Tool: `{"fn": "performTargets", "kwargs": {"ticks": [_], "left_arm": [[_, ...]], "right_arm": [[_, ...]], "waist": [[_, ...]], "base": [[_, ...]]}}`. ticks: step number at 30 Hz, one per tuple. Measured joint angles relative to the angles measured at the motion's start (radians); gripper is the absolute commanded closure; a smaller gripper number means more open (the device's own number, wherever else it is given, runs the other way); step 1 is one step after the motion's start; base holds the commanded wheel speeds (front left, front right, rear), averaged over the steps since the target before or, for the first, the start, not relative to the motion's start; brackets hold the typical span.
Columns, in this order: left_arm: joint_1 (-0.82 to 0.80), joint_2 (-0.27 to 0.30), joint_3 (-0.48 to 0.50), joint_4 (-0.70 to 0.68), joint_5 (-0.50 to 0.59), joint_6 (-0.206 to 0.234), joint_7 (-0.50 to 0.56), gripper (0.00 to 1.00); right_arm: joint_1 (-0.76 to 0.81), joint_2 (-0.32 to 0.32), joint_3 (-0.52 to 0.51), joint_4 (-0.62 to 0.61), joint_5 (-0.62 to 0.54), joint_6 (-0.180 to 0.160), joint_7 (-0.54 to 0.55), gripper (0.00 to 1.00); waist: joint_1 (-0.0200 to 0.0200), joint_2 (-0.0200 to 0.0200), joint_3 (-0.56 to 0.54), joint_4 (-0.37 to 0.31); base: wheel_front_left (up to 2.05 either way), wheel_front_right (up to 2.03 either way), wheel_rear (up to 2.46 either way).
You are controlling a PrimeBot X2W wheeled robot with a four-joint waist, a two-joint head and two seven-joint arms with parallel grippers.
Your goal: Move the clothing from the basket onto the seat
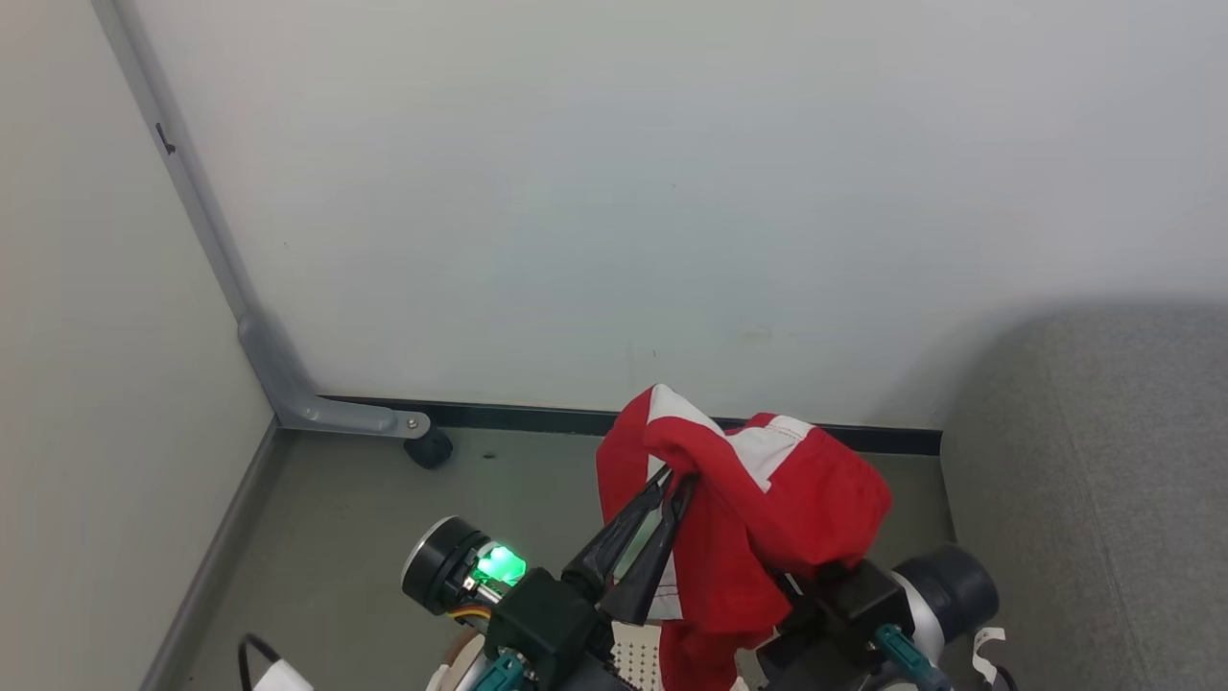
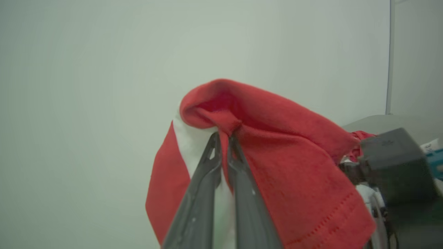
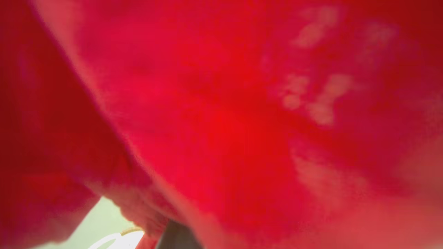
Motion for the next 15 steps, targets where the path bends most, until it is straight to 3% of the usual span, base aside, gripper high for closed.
{"fn": "performTargets", "kwargs": {"ticks": [11, 13, 14, 15], "left_arm": [[0.006, 0.000, 0.002, 0.042, -0.001, 0.007, 0.000, 1.00], [0.007, 0.000, 0.002, 0.045, -0.001, 0.007, 0.000, 0.51], [0.009, 0.000, 0.003, 0.046, -0.001, 0.008, 0.000, 0.00], [0.013, 0.000, 0.004, 0.048, -0.002, 0.009, -0.001, 0.00]], "right_arm": [[0.002, -0.005, -0.021, -0.068, 0.000, 0.000, 0.000, 1.00], [0.002, -0.006, -0.024, -0.071, 0.000, 0.000, 0.000, 1.00], [0.002, -0.007, -0.026, -0.074, 0.000, -0.001, 0.000, 1.00], [0.003, -0.009, -0.028, -0.077, 0.000, -0.001, 0.000, 1.00]], "waist": [[-0.0002, 0.0000, 0.000, -0.005], [-0.0002, 0.0000, 0.000, -0.005], [-0.0002, 0.0000, 0.000, -0.005], [-0.0002, 0.0000, 0.000, -0.005]], "base": [[0.00, 0.00, 0.00], [0.00, 0.00, 0.00], [0.00, 0.00, 0.00], [0.00, 0.00, 0.00]]}}
